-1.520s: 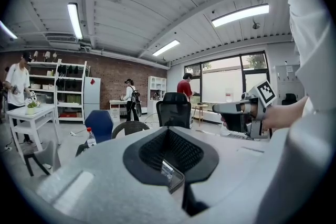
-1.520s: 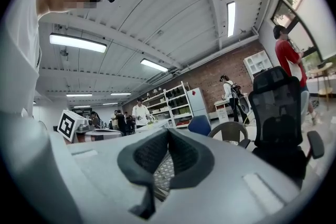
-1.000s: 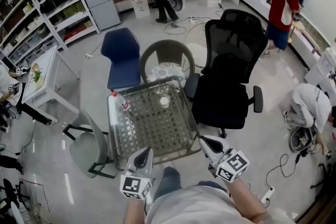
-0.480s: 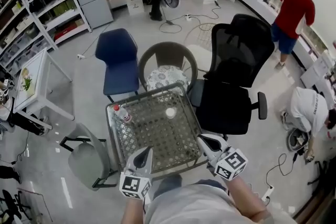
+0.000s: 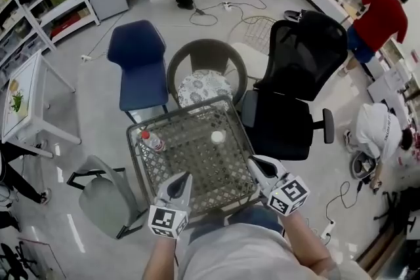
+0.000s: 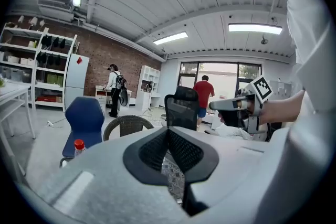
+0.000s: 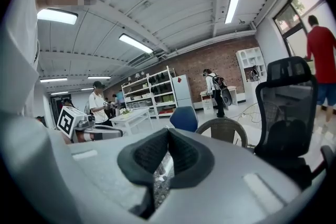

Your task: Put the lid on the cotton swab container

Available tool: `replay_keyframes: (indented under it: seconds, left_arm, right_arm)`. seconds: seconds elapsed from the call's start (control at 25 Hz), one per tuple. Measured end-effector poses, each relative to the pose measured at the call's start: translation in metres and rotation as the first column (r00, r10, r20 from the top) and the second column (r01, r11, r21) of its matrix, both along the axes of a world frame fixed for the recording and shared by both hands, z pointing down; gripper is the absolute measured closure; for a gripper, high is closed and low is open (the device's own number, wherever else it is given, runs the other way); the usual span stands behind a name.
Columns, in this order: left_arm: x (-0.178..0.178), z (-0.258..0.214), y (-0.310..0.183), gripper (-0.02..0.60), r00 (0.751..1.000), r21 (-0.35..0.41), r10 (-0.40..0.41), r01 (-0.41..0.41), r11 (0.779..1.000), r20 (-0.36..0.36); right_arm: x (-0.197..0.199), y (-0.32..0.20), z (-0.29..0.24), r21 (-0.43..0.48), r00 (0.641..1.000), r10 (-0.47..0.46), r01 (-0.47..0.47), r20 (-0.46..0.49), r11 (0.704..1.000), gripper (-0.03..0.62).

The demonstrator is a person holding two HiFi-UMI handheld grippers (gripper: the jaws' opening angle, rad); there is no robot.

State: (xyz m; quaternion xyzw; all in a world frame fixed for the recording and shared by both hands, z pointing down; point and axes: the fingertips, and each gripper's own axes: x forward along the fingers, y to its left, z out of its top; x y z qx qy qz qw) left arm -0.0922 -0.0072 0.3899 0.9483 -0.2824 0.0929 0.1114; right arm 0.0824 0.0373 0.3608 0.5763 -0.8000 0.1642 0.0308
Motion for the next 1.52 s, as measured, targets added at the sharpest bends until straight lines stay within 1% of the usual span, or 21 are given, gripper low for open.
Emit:
replay_keyframes:
  seconds: [0.16,0.28,0.52,0.6,0.72,0.84,0.92,1.24,1.52]
  left_arm:
    - [-0.006,0.016,-0.014,0.575,1.0,-0.027,0.002,-0.002,1.0,0.006]
    - [-0.003,0.028,-0.023,0.575,1.0,-0.041,0.003,-0.003,0.999,0.018]
    - [0.016,0.051,-0.03,0.574,0.999,-0.067,0.037,-0.034,0.997,0.04]
    - [0.023,0.059,-0.032,0.574,0.998,-0.074,0.037,-0.034,0.997,0.048]
    - [0.032,0.074,-0.036,0.574,0.998,-0.104,0.032,-0.026,0.994,0.055]
    - [0.044,0.091,-0.041,0.574,0.996,-0.113,0.04,-0.031,0.993,0.085]
    - [0.052,0.102,-0.048,0.574,0.993,-0.115,0.041,-0.029,0.993,0.107]
    - [0.084,0.147,-0.064,0.574,0.985,-0.166,0.044,-0.017,0.986,0.164]
    - [0.111,0.198,-0.067,0.572,0.978,-0.231,0.043,0.006,0.973,0.206]
  right_arm:
    - [-0.006,-0.016,0.006,-0.014,1.0,0.0,-0.001,-0.024,1.0,0.59]
    - [-0.006,-0.028,0.017,-0.039,1.0,-0.001,0.0,-0.031,0.999,0.591]
    - [0.001,-0.045,0.046,-0.1,0.999,-0.015,0.011,-0.044,0.995,0.589]
    - [0.003,-0.05,0.056,-0.118,0.999,-0.026,0.021,-0.044,0.993,0.59]
    - [0.009,-0.06,0.073,-0.149,0.998,-0.043,0.036,-0.045,0.988,0.589]
    - [0.018,-0.07,0.091,-0.179,0.997,-0.064,0.055,-0.048,0.982,0.589]
    - [0.025,-0.075,0.103,-0.201,0.995,-0.085,0.073,-0.056,0.977,0.591]
    - [0.048,-0.099,0.149,-0.287,0.98,-0.179,0.148,-0.086,0.947,0.589]
    - [0.052,-0.121,0.189,-0.343,0.946,-0.305,0.252,-0.112,0.905,0.589]
